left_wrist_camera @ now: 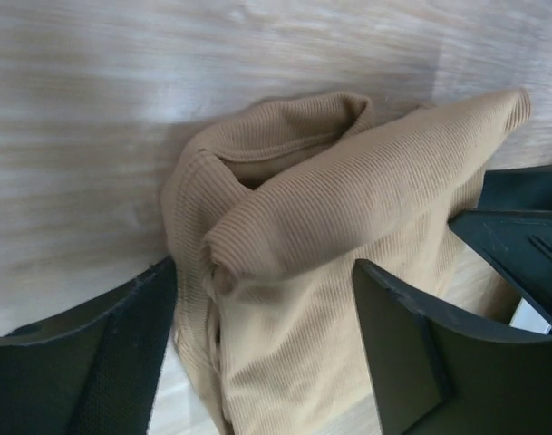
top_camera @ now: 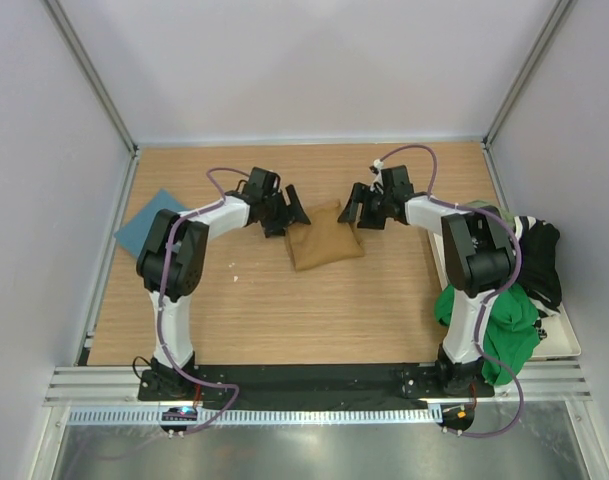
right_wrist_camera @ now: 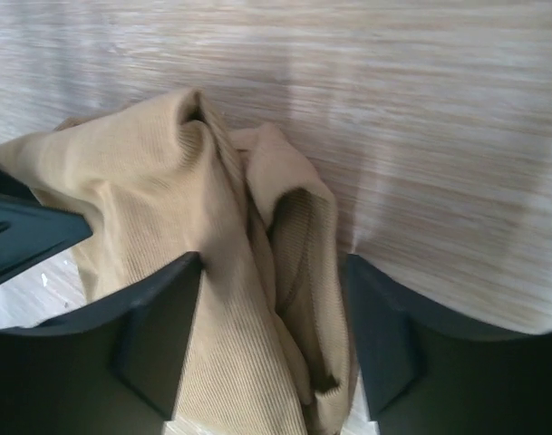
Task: Fold and stack the tank tops
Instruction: Neatly place the folded tank top to the corner
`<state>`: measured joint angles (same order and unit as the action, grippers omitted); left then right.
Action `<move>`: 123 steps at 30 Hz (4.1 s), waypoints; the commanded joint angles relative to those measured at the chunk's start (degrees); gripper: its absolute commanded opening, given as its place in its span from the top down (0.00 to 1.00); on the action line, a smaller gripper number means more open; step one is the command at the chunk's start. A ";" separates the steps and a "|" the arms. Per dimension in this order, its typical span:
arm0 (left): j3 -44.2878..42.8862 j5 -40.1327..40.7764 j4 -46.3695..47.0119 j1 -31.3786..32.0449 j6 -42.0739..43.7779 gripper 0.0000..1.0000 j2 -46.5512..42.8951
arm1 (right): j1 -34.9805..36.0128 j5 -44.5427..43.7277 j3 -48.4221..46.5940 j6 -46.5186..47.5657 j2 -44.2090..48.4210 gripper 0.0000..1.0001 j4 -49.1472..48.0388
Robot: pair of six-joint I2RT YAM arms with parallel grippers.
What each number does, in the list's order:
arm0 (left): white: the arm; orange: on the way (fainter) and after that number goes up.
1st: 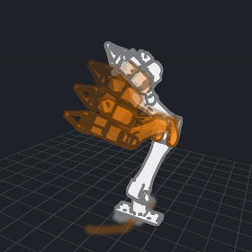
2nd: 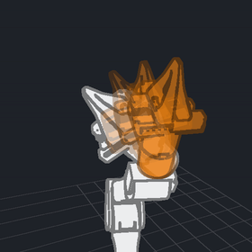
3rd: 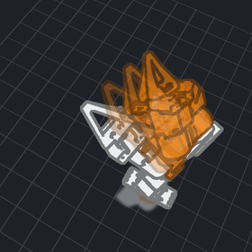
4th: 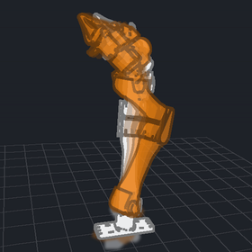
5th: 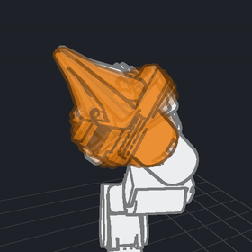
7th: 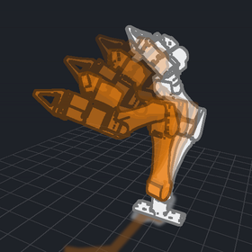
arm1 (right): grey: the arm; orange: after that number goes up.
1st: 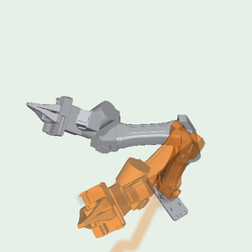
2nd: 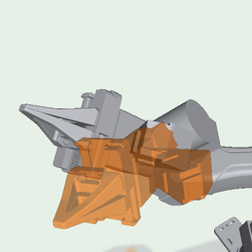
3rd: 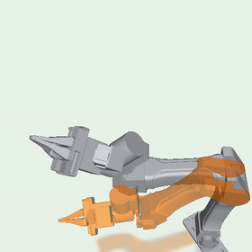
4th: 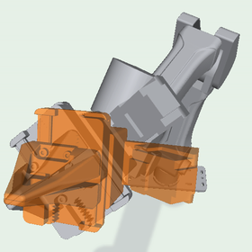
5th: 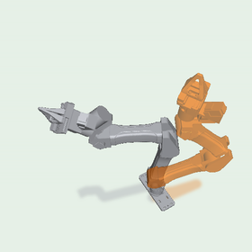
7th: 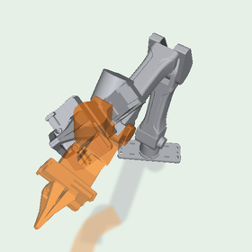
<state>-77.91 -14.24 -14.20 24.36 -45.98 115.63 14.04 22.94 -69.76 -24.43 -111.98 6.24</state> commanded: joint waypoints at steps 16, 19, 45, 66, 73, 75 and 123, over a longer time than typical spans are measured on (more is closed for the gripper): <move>-2.07 -11.86 15.50 -3.61 -4.82 0.85 7.50 | -2.44 18.63 0.50 -14.84 -7.11 0.90 -20.63; -2.16 -12.83 16.74 -4.14 -5.00 0.86 8.20 | -2.70 21.00 1.37 -17.93 -7.98 0.97 -24.16; 5.22 -3.45 7.03 -7.39 0.53 0.26 -1.45 | -4.73 18.12 9.64 -23.31 -7.46 0.37 -31.74; -21.37 46.75 -37.65 -21.64 6.95 0.33 1.41 | -3.50 11.69 12.01 -18.38 -2.62 0.45 -27.77; -24.66 45.35 -39.33 -21.72 8.01 0.40 8.02 | -3.50 12.13 11.66 -19.08 -2.98 0.46 -28.21; -22.83 45.27 -38.11 -21.72 8.09 0.42 8.20 | -3.58 12.13 11.75 -18.90 -2.89 0.46 -28.21; -9.35 33.14 -33.00 17.39 9.67 0.33 -9.64 | -10.09 4.66 21.24 -8.62 12.31 0.74 -3.52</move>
<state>-82.11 20.56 -45.36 42.22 -38.44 108.38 3.75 29.45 -48.27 -35.62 -101.67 0.05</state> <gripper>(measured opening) 0.659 0.204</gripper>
